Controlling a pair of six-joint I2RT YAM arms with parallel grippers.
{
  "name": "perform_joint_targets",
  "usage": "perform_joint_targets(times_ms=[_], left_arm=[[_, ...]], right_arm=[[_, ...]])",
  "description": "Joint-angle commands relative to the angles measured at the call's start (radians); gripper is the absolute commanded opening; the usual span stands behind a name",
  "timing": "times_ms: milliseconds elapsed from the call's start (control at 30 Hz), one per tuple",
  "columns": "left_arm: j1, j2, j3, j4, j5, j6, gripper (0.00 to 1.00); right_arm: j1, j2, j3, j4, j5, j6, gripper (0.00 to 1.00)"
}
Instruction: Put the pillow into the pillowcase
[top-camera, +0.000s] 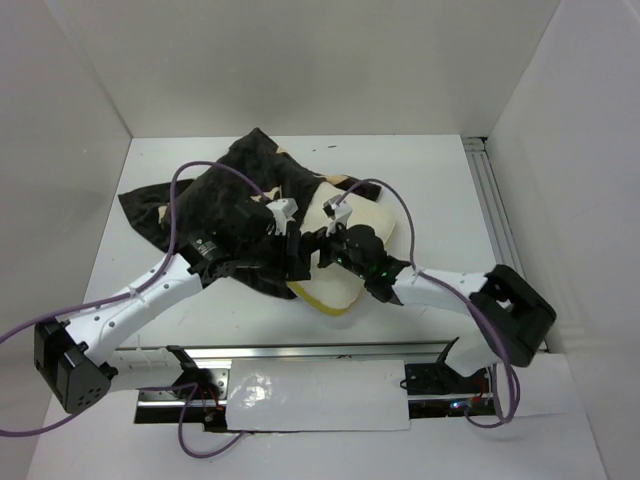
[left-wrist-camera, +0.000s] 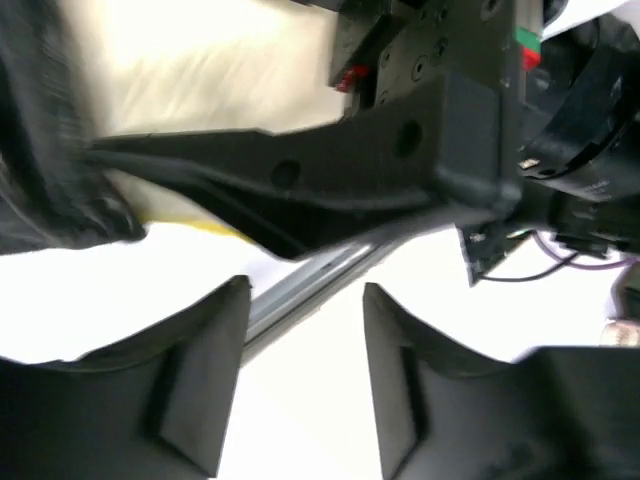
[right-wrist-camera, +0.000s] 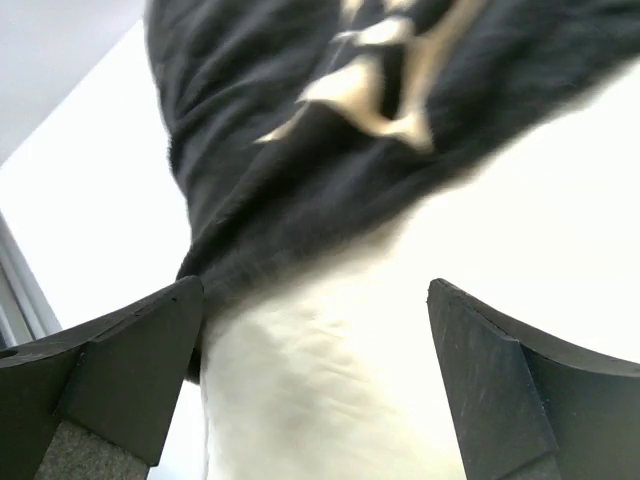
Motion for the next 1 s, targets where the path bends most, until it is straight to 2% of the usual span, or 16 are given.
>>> perform_joint_targets(times_ms=[0, 33, 133, 200, 300, 400, 533, 567, 633, 667, 700, 733, 767, 900, 933, 967], left_arm=[[0.003, -0.011, 0.069, -0.011, 0.049, 0.010, 0.64], [0.003, -0.022, 0.078, -0.020, 0.049, 0.020, 0.72], [0.012, -0.022, 0.121, -0.031, 0.058, 0.034, 0.89], [0.012, -0.007, 0.153, -0.040, 0.011, 0.044, 0.91], [0.055, 0.039, 0.242, -0.050, -0.069, 0.053, 0.91], [0.119, 0.180, 0.392, -0.063, -0.112, 0.109, 0.91], [0.164, 0.522, 0.746, -0.162, -0.201, 0.261, 0.91], [0.164, 0.691, 0.928, -0.181, -0.216, 0.299, 0.91], [0.164, 0.882, 1.157, -0.255, -0.306, 0.341, 0.88], [0.164, 0.979, 1.398, -0.340, -0.345, 0.355, 0.86], [0.164, 1.066, 1.476, -0.358, -0.377, 0.384, 0.86], [0.164, 1.171, 1.510, -0.349, -0.453, 0.393, 0.86], [0.164, 1.187, 1.453, -0.280, -0.468, 0.428, 0.86], [0.135, 1.144, 1.208, -0.088, -0.584, 0.473, 0.86], [0.123, 1.162, 1.207, -0.076, -0.648, 0.496, 0.84], [0.109, 1.182, 1.221, -0.067, -0.798, 0.508, 0.82]], right_arm=[[-0.029, -0.127, 0.095, -0.461, 0.071, -0.036, 1.00], [-0.052, -0.157, 0.152, -0.644, 0.096, -0.065, 1.00], [-0.085, -0.232, 0.191, -0.848, 0.109, -0.066, 1.00], [-0.130, -0.288, 0.180, -0.849, 0.031, -0.066, 1.00], [-0.203, -0.378, 0.159, -0.818, 0.006, -0.049, 1.00], [-0.308, -0.389, 0.203, -0.849, -0.003, -0.075, 1.00], [-0.464, -0.316, 0.255, -0.913, -0.040, -0.101, 1.00], [-0.495, -0.294, 0.255, -0.913, -0.058, -0.101, 1.00], [-0.585, -0.285, 0.255, -0.902, -0.133, -0.089, 1.00], [-0.611, -0.270, 0.245, -0.890, -0.168, -0.089, 1.00], [-0.633, -0.269, 0.245, -0.864, -0.198, -0.078, 1.00], [-0.673, -0.260, 0.235, -0.849, -0.224, -0.067, 1.00], [-0.687, -0.260, 0.235, -0.835, -0.262, -0.058, 1.00], [-0.730, -0.239, 0.226, -0.815, -0.281, -0.047, 1.00], [-0.740, -0.228, 0.226, -0.815, -0.281, -0.047, 1.00], [-0.741, -0.228, 0.214, -0.815, -0.293, -0.047, 1.00]])
